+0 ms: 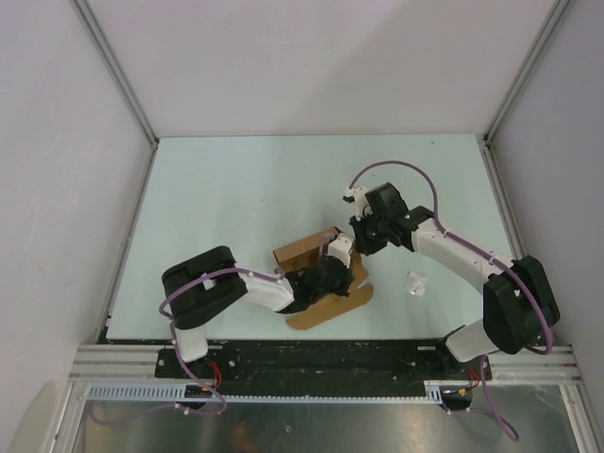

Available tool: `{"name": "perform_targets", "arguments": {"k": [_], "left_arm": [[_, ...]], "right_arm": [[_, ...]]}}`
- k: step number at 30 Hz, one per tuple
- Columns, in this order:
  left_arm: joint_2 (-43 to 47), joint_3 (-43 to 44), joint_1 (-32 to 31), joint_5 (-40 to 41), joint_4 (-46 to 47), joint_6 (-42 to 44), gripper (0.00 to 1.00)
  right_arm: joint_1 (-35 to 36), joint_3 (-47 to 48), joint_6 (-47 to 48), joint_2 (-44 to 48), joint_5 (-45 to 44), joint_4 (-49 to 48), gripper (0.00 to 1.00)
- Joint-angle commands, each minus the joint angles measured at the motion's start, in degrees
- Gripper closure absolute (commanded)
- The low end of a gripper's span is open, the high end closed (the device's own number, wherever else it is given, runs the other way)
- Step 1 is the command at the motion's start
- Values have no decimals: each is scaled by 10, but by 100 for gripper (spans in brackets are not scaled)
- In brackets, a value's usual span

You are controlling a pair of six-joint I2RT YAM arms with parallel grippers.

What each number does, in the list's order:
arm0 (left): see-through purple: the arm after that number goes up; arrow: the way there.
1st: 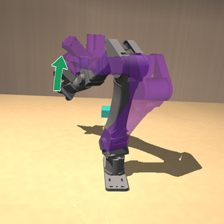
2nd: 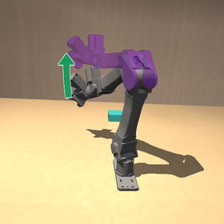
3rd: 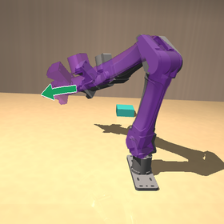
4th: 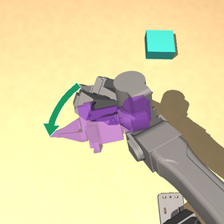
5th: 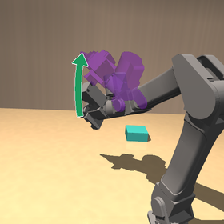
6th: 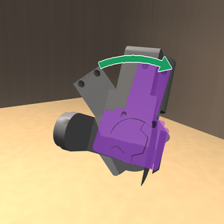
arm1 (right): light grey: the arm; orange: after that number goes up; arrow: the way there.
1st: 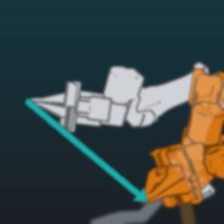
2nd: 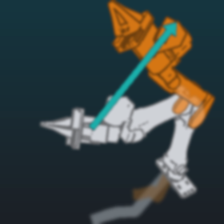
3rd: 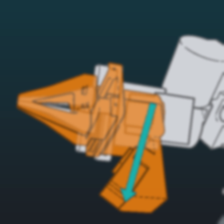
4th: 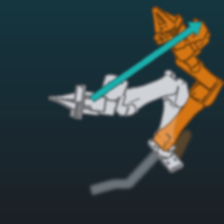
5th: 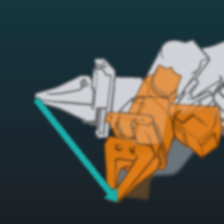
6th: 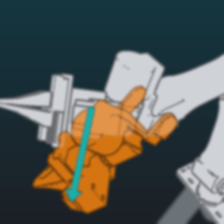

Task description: Fold the paper box

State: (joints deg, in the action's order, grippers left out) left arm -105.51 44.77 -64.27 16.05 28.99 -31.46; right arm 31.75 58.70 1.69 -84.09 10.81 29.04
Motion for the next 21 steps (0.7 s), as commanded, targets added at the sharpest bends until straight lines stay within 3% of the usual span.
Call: {"name": "perform_targets", "arguments": {"k": [1, 12, 21], "left_arm": [[54, 1, -3, -12, 5, 10, 100], [210, -47, -3, -55, -39, 31, 100], [419, -44, 0, 49, -183, 80, 100]], "right_arm": [[6, 12, -10, 10, -10, 8, 100], [9, -8, -10, 1, -28, -1, 100], [12, -10, -12, 3, -27, -5, 100]]}}
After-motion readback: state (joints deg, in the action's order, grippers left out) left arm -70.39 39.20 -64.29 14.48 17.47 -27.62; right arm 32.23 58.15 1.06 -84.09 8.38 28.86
